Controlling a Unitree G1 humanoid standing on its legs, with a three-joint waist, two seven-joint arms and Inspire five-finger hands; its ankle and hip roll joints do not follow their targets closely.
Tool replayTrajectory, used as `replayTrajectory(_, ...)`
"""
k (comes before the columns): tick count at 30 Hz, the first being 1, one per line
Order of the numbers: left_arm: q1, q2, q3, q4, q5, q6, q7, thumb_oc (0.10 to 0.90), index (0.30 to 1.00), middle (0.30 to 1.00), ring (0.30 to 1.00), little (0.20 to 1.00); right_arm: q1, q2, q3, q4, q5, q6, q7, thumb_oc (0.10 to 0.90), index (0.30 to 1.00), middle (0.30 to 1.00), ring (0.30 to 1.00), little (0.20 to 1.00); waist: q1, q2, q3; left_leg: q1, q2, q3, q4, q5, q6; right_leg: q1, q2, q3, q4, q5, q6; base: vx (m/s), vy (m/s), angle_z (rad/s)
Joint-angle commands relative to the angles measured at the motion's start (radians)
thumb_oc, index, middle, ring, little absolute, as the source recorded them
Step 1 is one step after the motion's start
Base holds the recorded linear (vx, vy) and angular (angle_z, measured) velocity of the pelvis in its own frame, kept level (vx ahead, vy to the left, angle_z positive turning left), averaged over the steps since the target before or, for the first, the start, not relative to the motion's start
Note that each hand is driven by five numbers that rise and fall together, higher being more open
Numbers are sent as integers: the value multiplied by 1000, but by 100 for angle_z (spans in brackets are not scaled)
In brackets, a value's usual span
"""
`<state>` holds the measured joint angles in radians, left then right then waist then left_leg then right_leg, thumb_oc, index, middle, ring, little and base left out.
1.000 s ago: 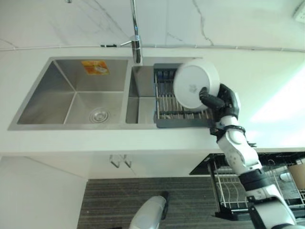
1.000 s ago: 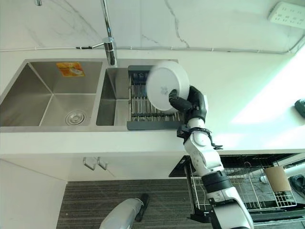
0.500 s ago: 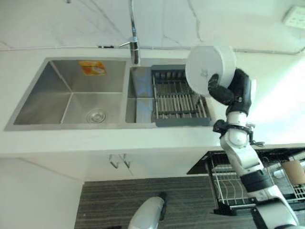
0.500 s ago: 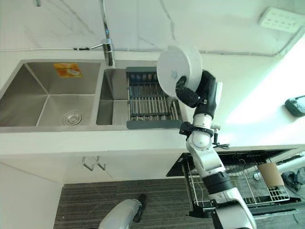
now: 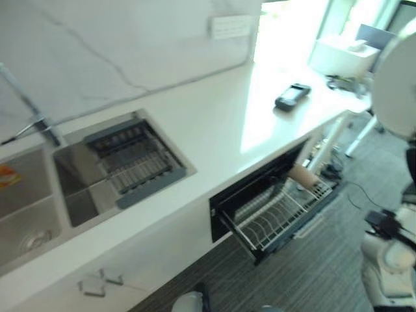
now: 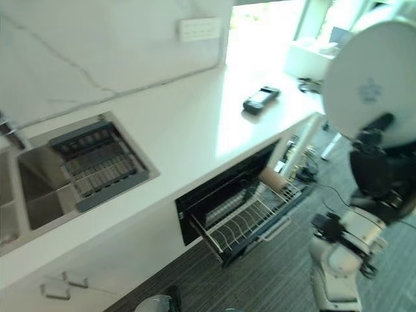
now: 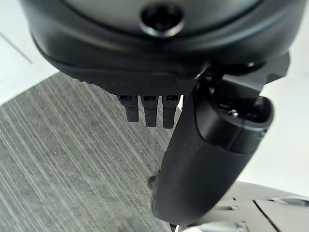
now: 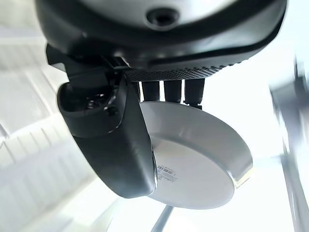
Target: Place the dishes in the dishwasher.
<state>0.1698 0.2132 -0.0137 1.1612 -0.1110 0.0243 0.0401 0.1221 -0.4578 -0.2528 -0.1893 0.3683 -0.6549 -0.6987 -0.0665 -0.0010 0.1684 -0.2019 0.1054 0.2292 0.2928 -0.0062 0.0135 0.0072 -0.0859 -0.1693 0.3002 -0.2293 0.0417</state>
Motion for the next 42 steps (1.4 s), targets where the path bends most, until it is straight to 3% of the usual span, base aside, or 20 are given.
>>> replayTrajectory(1,-32,-1,-24,-14,6,-9,10,800,900,900,900,900,-144,-44,-70,-22,42,-83,114,400,300,300,300,300,31,-6,-19,90,9,-66,7,-252,-25,-34,-21,-33,0,-53,29,-23,-82,-34)
replayTrajectory(6,-50,5,-29,-40,-5,20,9,800,900,900,900,900,-81,-37,-110,99,71,-25,264,400,300,300,300,300,-5,-7,-16,101,27,-45,7,-252,-39,-47,-22,-20,0,-48,30,-10,-75,-22)
replayTrajectory(10,-58,5,-44,-41,-15,28,12,800,900,900,900,900,-80,-33,-39,173,35,7,371,400,300,300,300,300,-6,-6,-12,101,27,-51,7,-251,-42,-50,-25,-24,0,-48,27,2,-7,-2)
replayTrajectory(15,-55,11,-40,-40,-5,40,13,800,900,900,900,900,-99,-59,22,202,-67,46,389,400,300,300,300,300,12,-5,-6,99,18,-64,7,-252,-42,-43,-33,-43,0,-51,26,33,1,7)
replayTrajectory(23,-42,33,-21,-42,5,52,10,800,900,900,900,900,-137,-82,101,298,-56,131,430,400,300,300,300,300,55,-4,15,83,-8,-109,7,-248,-41,-33,-38,-71,0,-57,20,40,12,19)
replayTrajectory(27,-39,54,-1,-39,13,61,7,800,900,900,900,900,-153,-90,141,362,-145,165,426,400,300,300,300,300,72,-3,27,73,-15,-123,7,-241,-41,-31,-41,-86,0,-58,18,-2,20,22)
replayTrajectory(31,-32,64,9,-29,20,44,-6,800,900,900,900,900,-171,-119,191,450,-350,142,348,400,300,300,300,300,90,0,37,64,-23,-140,7,-236,-41,-26,-41,-99,0,-62,15,9,10,23)
replayTrajectory(32,-34,70,16,-26,25,38,-14,800,900,900,900,900,-175,-142,215,463,-517,112,275,400,300,300,300,300,97,2,42,58,-28,-149,7,-234,-40,-28,-40,-101,0,-60,16,-2,1,23)
replayTrajectory(36,-41,91,28,-11,41,17,-30,800,900,900,900,900,-232,-243,320,593,-806,104,99,400,300,300,300,300,126,6,58,44,-43,-183,7,-225,-40,-28,-36,-110,0,-60,13,8,-27,22)
replayTrajectory(42,-44,116,25,-23,59,17,-56,800,900,900,900,900,-286,-311,398,611,-1001,79,42,400,300,300,300,300,151,9,77,27,-52,-206,7,-212,-40,-34,-40,-121,0,-55,16,26,-24,9)
